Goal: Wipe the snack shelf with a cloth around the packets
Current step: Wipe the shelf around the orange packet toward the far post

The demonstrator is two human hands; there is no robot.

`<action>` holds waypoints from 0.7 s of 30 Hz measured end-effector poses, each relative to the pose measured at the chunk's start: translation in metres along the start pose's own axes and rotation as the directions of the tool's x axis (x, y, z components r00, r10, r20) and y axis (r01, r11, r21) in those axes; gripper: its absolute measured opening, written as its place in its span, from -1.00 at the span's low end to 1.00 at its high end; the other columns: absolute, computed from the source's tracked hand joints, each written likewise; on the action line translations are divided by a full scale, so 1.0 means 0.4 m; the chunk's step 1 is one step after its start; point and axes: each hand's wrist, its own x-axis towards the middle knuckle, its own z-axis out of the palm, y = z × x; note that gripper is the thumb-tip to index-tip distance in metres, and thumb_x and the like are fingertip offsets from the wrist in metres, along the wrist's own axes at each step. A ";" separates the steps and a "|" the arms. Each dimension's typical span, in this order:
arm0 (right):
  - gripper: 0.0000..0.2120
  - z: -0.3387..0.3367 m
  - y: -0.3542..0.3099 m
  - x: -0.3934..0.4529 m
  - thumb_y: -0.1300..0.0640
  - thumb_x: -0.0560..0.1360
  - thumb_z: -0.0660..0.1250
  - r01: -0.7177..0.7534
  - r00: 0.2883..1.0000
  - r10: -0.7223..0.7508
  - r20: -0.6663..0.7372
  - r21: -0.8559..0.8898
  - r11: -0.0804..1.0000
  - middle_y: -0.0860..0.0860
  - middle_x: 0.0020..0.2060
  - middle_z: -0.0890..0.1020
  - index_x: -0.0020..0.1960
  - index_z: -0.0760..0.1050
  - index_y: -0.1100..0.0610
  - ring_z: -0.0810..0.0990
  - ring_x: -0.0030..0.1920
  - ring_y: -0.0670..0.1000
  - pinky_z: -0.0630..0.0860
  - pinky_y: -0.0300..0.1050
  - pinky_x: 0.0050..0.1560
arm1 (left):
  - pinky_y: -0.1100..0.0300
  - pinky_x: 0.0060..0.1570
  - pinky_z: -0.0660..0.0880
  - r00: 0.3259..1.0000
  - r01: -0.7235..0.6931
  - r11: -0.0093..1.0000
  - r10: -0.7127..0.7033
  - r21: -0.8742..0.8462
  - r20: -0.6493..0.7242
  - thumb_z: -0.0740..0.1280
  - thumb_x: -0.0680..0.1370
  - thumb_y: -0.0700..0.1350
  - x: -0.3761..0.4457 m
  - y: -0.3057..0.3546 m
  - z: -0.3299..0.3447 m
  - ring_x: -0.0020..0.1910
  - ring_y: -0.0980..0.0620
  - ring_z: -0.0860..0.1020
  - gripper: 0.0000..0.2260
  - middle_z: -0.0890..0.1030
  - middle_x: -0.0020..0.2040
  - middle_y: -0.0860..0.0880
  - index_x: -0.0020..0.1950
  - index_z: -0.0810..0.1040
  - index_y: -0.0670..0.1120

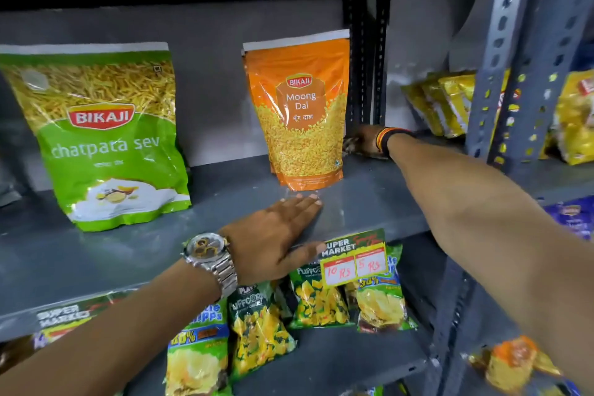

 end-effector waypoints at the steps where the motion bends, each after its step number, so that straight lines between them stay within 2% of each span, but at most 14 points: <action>1: -0.63 0.011 0.001 0.001 0.15 0.58 0.25 -0.008 1.000 0.008 0.012 0.004 1.000 0.17 0.37 0.48 0.38 0.43 0.16 0.45 0.36 0.18 0.37 -0.04 0.31 | 0.26 0.51 -0.16 1.000 0.007 1.000 -0.007 -0.003 0.002 -0.11 0.57 0.35 0.001 0.001 -0.001 0.63 0.01 0.03 -0.22 0.05 0.66 -0.07 0.66 0.00 -0.11; 3: -0.61 0.026 0.001 -0.006 0.17 0.59 0.25 0.012 1.000 -0.012 0.016 0.007 1.000 0.14 0.40 0.45 0.40 0.41 0.17 0.41 0.40 0.16 0.33 -0.03 0.39 | 0.24 0.51 -0.12 1.000 0.003 1.000 -0.003 -0.008 0.004 -0.11 0.57 0.35 0.003 0.004 -0.006 0.63 0.01 0.04 -0.22 0.06 0.66 -0.06 0.66 0.00 -0.10; 6: -0.65 0.026 0.005 -0.040 0.18 0.59 0.24 0.067 0.997 -0.068 0.024 0.022 0.997 0.14 0.36 0.49 0.36 0.45 0.19 0.44 0.37 0.14 0.34 -0.05 0.38 | 0.20 0.52 -0.05 1.000 -0.006 1.000 0.006 -0.012 0.009 -0.18 0.55 0.41 0.002 0.011 -0.011 0.63 0.01 0.07 -0.18 0.09 0.66 -0.06 0.66 0.03 -0.10; 10: -0.59 0.019 0.026 -0.121 0.04 0.54 0.28 0.059 0.998 -0.059 0.015 0.042 0.997 0.06 0.33 0.52 0.38 0.44 0.00 0.47 0.34 0.14 0.40 0.03 0.36 | 0.10 0.56 0.06 0.999 0.000 1.000 0.001 -0.006 0.033 -0.15 0.56 0.40 -0.008 0.016 -0.016 0.62 0.00 0.11 -0.20 0.11 0.65 -0.06 0.66 0.03 -0.08; 14: -0.60 0.011 0.003 -0.238 0.11 0.59 0.26 0.034 0.999 -0.033 -0.018 0.086 0.996 0.13 0.35 0.50 0.41 0.41 0.13 0.47 0.34 0.16 0.37 -0.08 0.31 | 0.00 0.56 0.18 0.997 0.039 0.999 -0.039 0.000 0.059 -0.13 0.55 0.42 -0.010 0.016 -0.019 0.61 0.00 0.13 -0.20 0.12 0.65 -0.04 0.66 0.02 -0.03; 18: -0.66 0.018 -0.002 -0.338 0.15 0.57 0.28 0.068 0.994 -0.056 -0.090 0.148 0.987 0.10 0.28 0.57 0.34 0.48 0.09 0.50 0.31 0.15 0.40 -0.09 0.33 | 0.00 0.55 0.21 0.997 0.056 0.998 -0.057 0.027 0.057 -0.10 0.59 0.37 -0.009 0.025 -0.032 0.60 -0.01 0.19 -0.26 0.15 0.65 -0.04 0.66 0.04 -0.02; 21: -0.67 0.016 -0.013 -0.410 0.13 0.57 0.28 0.118 0.993 -0.111 -0.047 0.169 0.979 0.07 0.25 0.58 0.33 0.49 0.06 0.54 0.25 0.12 0.43 -0.11 0.27 | 0.07 0.50 0.21 0.995 0.073 0.996 -0.076 0.052 0.062 -0.03 0.61 0.33 -0.013 0.037 -0.045 0.57 -0.04 0.26 -0.30 0.17 0.64 -0.04 0.66 0.04 0.00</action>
